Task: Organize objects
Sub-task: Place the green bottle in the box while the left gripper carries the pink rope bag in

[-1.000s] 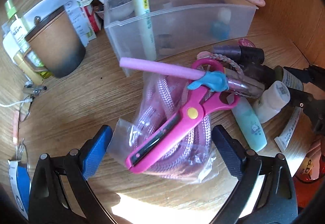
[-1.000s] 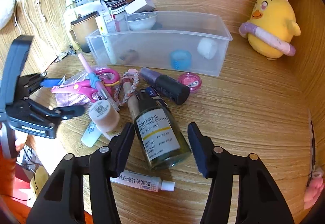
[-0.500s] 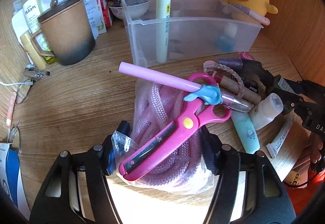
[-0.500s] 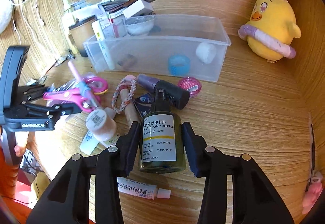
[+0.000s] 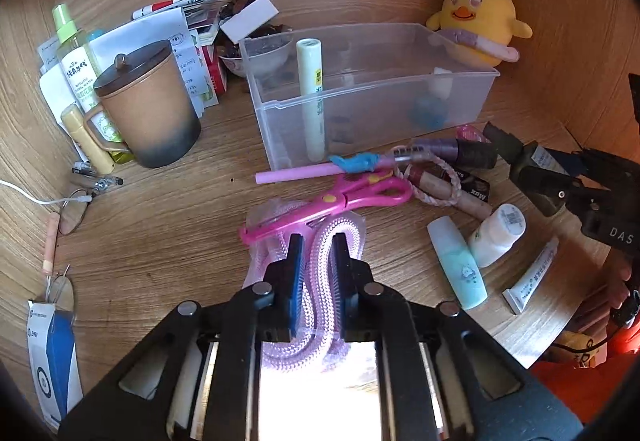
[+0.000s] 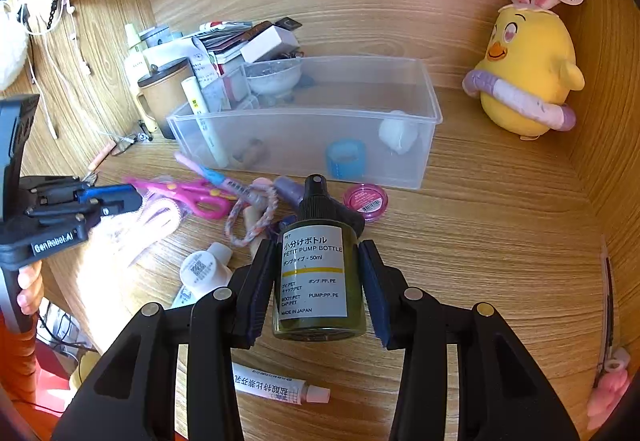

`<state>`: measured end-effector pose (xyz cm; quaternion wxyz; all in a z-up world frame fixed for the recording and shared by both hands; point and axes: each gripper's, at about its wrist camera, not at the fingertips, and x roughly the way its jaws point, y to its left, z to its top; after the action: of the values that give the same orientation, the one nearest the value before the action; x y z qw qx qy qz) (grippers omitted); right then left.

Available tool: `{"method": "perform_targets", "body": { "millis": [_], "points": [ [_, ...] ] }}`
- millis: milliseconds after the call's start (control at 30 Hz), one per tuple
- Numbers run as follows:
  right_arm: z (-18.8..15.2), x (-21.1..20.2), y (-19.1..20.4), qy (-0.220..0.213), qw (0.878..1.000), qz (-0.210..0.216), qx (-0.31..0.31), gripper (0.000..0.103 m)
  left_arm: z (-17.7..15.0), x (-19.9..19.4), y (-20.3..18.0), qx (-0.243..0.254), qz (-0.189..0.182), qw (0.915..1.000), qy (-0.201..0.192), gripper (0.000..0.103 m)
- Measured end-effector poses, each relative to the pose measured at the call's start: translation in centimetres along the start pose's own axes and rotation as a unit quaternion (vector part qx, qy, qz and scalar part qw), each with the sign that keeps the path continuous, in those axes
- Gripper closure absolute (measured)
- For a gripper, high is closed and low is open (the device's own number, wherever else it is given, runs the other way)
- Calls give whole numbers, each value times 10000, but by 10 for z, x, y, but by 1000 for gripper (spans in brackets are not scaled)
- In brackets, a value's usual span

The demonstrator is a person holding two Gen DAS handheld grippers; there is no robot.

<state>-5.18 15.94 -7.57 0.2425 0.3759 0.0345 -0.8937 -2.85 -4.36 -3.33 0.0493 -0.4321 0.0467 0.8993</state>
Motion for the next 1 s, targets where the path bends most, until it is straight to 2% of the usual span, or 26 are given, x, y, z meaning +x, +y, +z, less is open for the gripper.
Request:
{"method": "perform_targets", "body": {
  "millis": [33,100,167,200,400,467,567,600,767,1000],
  "points": [
    [0,-1,0,-6,10000,12,3,64,-1,1,0,-18,-5,10000,32,76],
    [0,-2,-2,-11,10000,31,16,64,-6,0,5,-115,56,9999,7,38],
    [1,-3,-3,-20,10000,39,43,64,-10,0,10,-166,133,9998,-39,25],
    [2,-3,-5,-31,10000,36,59,64,-12,3,12,-155,125,9998,12,24],
    [9,-8,-13,-129,9998,21,170,64,-16,36,18,-161,-116,9983,553,23],
    [12,-10,-14,-170,9997,-13,172,64,-14,40,18,-175,-206,9985,483,22],
    [15,-12,-14,-209,9996,-61,176,64,-11,38,14,-137,-229,9989,390,39],
    [16,-12,-14,-222,9996,-74,173,64,-11,37,14,-151,-239,9988,396,41],
    [20,-13,-17,-300,9993,-111,198,64,-17,25,18,-397,-285,9981,387,45],
    [33,-18,-24,-484,9983,-62,308,64,-26,-6,37,-855,-45,9963,86,55]
  ]
}}
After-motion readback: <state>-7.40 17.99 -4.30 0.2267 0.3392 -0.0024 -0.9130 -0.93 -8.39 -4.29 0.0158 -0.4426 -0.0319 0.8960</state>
